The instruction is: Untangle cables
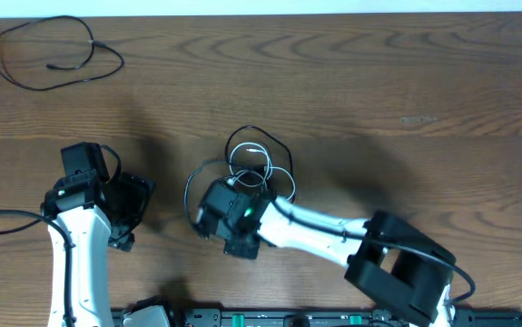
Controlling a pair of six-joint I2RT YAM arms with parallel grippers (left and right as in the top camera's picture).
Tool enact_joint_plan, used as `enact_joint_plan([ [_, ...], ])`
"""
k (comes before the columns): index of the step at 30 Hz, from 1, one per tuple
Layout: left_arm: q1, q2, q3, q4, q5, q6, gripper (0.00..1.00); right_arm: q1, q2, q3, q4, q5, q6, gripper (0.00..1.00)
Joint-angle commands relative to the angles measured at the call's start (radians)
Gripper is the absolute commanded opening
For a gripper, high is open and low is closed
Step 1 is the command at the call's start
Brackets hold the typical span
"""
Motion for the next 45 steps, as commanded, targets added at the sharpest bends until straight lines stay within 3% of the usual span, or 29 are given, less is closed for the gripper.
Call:
enact_joint_plan([
  [1, 0.004, 0.002, -0.009, -0.022, 0.030, 0.000, 0.93, -0.089, 0.012, 0.027, 0.014, -0.230, 0.117, 0.01],
  [10, 0.003, 0.002, -0.009, -0.022, 0.060, 0.042, 0.92, -0.248, 0.012, 0.027, 0.023, -0.512, 0.154, 0.01],
  [15, 0.003, 0.002, -0.011, -0.022, 0.211, 0.101, 0.92, -0.305, 0.012, 0.027, 0.076, -0.694, 0.195, 0.01],
  [20, 0.002, 0.002, -0.029, -0.026, 0.320, 0.101, 0.91, -0.319, 0.012, 0.027, 0.096, -0.703, 0.224, 0.01],
  [26, 0.002, 0.002, -0.041, -0.042, 0.320, 0.101, 0.85, -0.321, 0.012, 0.027, 0.024, -0.405, 0.273, 0.02],
  [28, 0.002, 0.002, -0.047, -0.041, 0.305, 0.101, 0.84, -0.321, 0.012, 0.027, -0.010, -0.338, 0.271, 0.19],
  [34, 0.002, 0.002, -0.080, -0.006, 0.297, 0.101, 0.80, -0.291, 0.012, 0.027, -0.063, -0.284, 0.118, 0.39],
  [38, 0.002, 0.002, -0.100, 0.026, 0.297, 0.101, 0.80, -0.224, 0.012, 0.027, -0.092, -0.078, 0.057, 0.36],
  [41, 0.002, 0.002, -0.100, 0.032, 0.298, 0.101, 0.80, -0.162, 0.012, 0.027, -0.099, 0.055, -0.011, 0.28],
  [45, 0.002, 0.002, -0.100, 0.032, 0.297, 0.101, 0.80, -0.090, 0.013, 0.024, -0.099, 0.069, -0.108, 0.29],
])
